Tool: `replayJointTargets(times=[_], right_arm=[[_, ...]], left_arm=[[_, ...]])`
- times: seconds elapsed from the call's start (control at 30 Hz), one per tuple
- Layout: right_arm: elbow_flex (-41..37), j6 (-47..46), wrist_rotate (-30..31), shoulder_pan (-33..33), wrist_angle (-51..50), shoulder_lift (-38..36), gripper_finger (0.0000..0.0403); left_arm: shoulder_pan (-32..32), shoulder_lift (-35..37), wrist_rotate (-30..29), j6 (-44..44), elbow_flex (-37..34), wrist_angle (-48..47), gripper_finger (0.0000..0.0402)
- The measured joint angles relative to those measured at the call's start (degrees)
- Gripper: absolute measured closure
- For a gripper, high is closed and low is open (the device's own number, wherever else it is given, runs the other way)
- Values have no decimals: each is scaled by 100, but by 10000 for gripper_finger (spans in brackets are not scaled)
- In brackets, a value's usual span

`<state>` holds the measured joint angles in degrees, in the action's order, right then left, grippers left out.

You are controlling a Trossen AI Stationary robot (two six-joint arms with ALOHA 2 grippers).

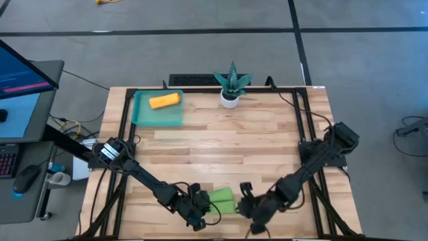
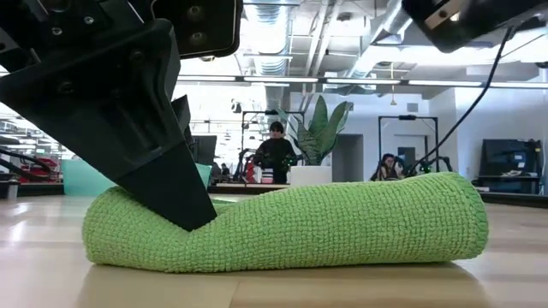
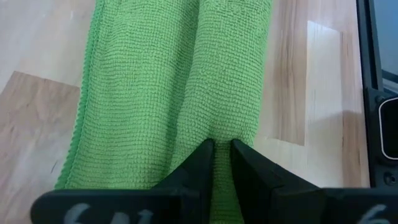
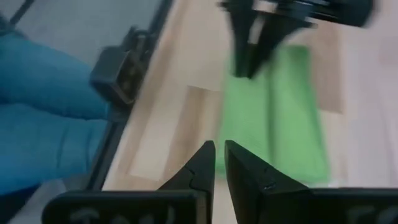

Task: Roll microfiber towels into tight, uniform cylinder then place into a basket
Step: Roll the light green microfiber cloth

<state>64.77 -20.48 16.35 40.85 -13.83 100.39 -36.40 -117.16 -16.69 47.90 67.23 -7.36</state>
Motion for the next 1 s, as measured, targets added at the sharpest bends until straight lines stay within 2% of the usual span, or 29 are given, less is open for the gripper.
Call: replayJointTargets(times=[0.17, 0.3, 0.63, 0.77, 1.0], right_arm=[[1, 920, 25, 235, 572, 454, 337], [91, 1415, 24, 170, 774, 831, 316], [439, 2169, 21, 38, 745, 1406, 200], [444, 2182, 61, 24, 462, 1539, 176], [455, 1749, 184, -239, 260, 1603, 179]], left_arm=[[4, -1, -7, 0, -1, 5, 349], [4, -1, -11, -2, -5, 25, 349], [9, -1, -9, -4, -5, 27, 349], [9, -1, -13, -26, -5, 33, 349], [15, -3, -15, -77, -11, 85, 349]])
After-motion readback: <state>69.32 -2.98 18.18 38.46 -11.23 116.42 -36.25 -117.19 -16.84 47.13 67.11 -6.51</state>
